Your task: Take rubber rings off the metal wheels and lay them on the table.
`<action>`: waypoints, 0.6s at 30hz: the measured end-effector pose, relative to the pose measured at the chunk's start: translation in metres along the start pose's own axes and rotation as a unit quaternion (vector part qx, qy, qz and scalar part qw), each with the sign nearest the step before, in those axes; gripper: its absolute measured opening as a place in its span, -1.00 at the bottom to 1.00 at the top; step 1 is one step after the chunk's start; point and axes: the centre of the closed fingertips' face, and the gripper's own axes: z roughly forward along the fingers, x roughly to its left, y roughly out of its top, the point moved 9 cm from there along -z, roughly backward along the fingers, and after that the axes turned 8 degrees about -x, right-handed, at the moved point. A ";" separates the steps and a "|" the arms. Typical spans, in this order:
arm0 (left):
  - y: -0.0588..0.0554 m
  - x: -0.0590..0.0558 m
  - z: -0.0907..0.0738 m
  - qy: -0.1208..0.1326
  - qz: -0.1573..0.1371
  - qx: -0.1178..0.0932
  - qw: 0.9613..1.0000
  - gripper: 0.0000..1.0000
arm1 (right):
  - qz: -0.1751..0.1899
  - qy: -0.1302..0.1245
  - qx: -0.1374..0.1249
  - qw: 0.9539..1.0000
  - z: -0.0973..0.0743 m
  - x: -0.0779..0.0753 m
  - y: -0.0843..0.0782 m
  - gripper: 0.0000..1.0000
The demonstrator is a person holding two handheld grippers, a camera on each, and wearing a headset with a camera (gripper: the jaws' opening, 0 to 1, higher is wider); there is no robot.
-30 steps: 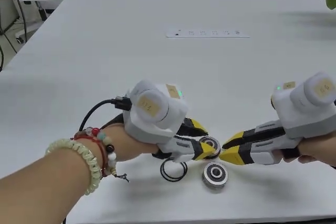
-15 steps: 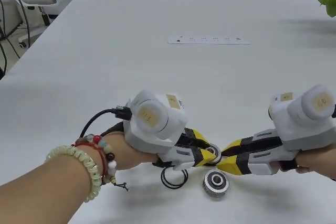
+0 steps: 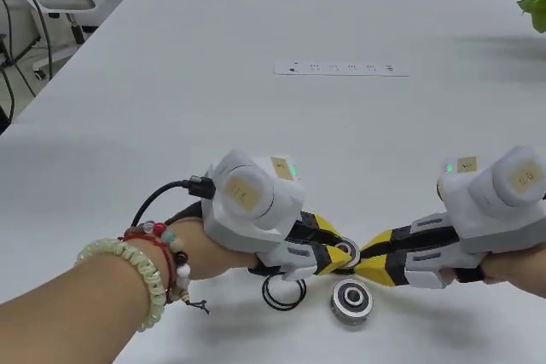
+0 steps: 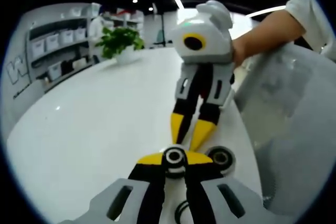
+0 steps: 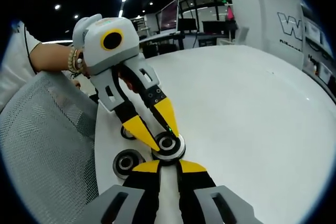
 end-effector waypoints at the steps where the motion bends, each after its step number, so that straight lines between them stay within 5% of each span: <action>1: 0.000 0.000 0.000 0.000 0.000 0.000 1.000 -0.72 | -0.004 0.000 0.001 1.000 0.000 0.000 0.000 -0.82; 10: 0.000 -0.001 -0.001 0.001 0.002 -0.001 1.000 -0.72 | 0.004 -0.010 0.005 1.000 -0.002 0.000 0.001 -0.99; 18: -0.002 0.001 -0.001 0.006 0.003 -0.004 1.000 -0.73 | 0.109 -0.044 -0.023 0.993 -0.007 -0.008 0.005 -1.00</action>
